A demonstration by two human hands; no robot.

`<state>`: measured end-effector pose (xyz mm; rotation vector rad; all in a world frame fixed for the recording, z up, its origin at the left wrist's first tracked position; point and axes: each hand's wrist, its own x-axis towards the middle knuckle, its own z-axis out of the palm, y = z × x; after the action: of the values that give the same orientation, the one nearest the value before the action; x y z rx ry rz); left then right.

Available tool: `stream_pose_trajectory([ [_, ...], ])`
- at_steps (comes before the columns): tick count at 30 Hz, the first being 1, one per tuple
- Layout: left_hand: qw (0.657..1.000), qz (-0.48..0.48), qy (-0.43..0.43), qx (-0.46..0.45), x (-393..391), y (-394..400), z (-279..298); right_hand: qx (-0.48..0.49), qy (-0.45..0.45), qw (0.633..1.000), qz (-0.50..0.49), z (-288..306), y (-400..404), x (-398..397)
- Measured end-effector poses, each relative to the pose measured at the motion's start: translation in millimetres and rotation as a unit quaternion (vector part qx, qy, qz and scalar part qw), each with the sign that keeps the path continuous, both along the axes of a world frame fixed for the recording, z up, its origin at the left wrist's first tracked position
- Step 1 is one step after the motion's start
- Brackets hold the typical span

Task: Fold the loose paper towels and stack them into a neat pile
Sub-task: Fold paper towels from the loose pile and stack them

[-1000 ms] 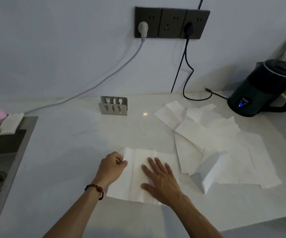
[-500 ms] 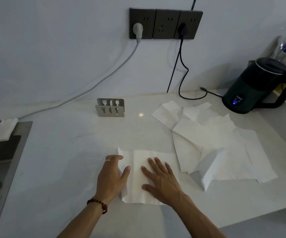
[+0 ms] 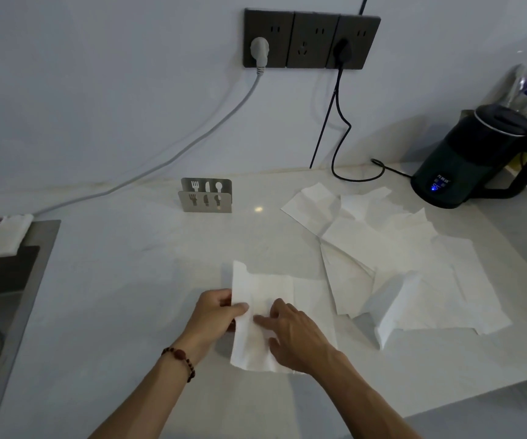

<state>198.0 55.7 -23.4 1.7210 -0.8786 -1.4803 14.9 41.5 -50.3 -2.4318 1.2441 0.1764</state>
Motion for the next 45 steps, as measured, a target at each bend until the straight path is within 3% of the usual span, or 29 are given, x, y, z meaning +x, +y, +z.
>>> stream_pose_trajectory([
  [3,0.999,-0.028,0.015,0.001,-13.8,-5.9,2.2,0.057,-0.006,0.998,-0.026,-2.3,-3.1,-0.1],
  [6,0.999,-0.041,0.011,0.006,-23.3,-7.7,-0.2,0.137,-0.12,0.977,-0.107,-3.3,-5.2,-5.1],
  [7,0.999,-0.046,0.004,0.009,-25.2,-8.3,-1.8,0.179,-0.175,0.954,-0.166,-1.3,-5.9,-8.3],
  [10,0.998,-0.059,-0.017,0.009,-28.9,-8.7,-3.8,0.31,-0.318,0.836,-0.322,7.9,-7.3,-14.7],
  [12,0.997,-0.074,-0.033,0.007,-31.6,-8.7,-3.5,0.341,-0.356,0.783,-0.379,10.8,-8.6,-16.3],
  [14,0.994,-0.099,-0.05,0.009,-32.4,-8.7,-4.5,0.348,-0.37,0.753,-0.419,11.6,-10.9,-15.6],
  [16,0.989,-0.131,-0.064,0.012,-30.8,-8.1,-5.8,0.332,-0.361,0.757,-0.433,9.7,-13.0,-13.1],
  [19,0.989,-0.135,-0.051,-0.008,-26.2,-5.1,-7.4,0.257,-0.31,0.807,-0.432,1.5,-14.2,-8.6],
  [21,0.985,-0.117,-0.112,-0.063,-20.8,-2.9,-9.3,0.212,-0.269,0.833,-0.434,-3.5,-15.2,-5.3],
  [24,0.925,-0.172,-0.298,-0.159,-10.2,-1.5,-19.7,0.174,-0.238,0.863,-0.411,-2.6,-16.5,-0.1],
  [27,0.872,-0.248,-0.372,-0.2,-2.1,0.0,-30.8,0.151,-0.21,0.885,-0.388,-2.9,-17.7,3.4],
  [39,0.722,-0.424,-0.487,-0.248,7.4,-2.4,-47.4,0.145,-0.199,0.875,-0.416,-9.5,-15.6,6.8],
  [45,0.717,-0.478,-0.474,-0.18,8.8,-14.7,-41.7,0.139,-0.199,0.881,-0.406,-9.4,-15.2,6.2],
])
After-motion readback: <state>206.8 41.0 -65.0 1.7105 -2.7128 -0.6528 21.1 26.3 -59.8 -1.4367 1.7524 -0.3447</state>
